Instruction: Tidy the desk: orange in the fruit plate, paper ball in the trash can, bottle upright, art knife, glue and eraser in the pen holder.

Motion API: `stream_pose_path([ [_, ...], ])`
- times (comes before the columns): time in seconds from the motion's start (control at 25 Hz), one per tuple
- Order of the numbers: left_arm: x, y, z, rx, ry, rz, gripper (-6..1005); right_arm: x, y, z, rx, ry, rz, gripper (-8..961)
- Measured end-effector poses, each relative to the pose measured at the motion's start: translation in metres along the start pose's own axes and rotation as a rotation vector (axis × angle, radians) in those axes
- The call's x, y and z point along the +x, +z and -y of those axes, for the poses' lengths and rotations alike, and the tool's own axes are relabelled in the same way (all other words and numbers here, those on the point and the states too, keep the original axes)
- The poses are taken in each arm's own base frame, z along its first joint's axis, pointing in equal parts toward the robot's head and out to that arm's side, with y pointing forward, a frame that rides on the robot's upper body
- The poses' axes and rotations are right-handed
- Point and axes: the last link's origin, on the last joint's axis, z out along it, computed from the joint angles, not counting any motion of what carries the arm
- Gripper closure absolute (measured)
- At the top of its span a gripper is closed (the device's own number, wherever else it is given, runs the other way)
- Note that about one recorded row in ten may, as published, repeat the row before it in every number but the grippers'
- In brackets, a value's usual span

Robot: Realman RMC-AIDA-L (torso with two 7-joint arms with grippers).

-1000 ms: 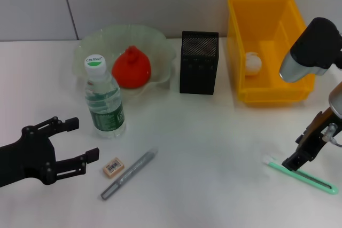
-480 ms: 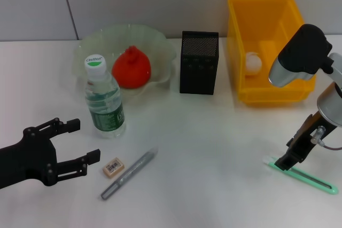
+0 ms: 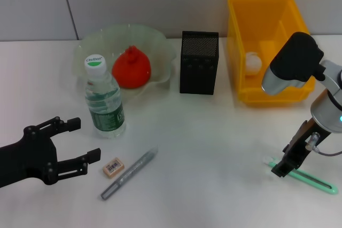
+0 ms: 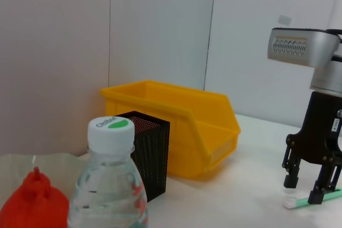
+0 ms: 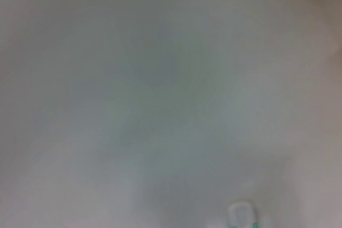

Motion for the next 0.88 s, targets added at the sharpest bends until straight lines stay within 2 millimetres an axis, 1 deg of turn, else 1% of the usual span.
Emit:
stream_pose_path([
  [0.44, 0.0017, 0.0003, 0.0010, -0.001, 0.007, 0.000, 135, -0.0006, 0.0005, -0.0006, -0.001, 0.015, -0.003, 398],
  [0.8, 0.0028, 0.0018, 0.0015, -0.006, 0.010, -0.001, 135, 0.0006, 0.0015, -0.0004, -0.002, 0.028, -0.009, 501],
  [0.88, 0.0028, 0.0018, 0.0015, -0.006, 0.010, -0.001, 135, 0.0008, 0.0016, -0.0003, -0.001, 0.032, -0.010, 499],
])
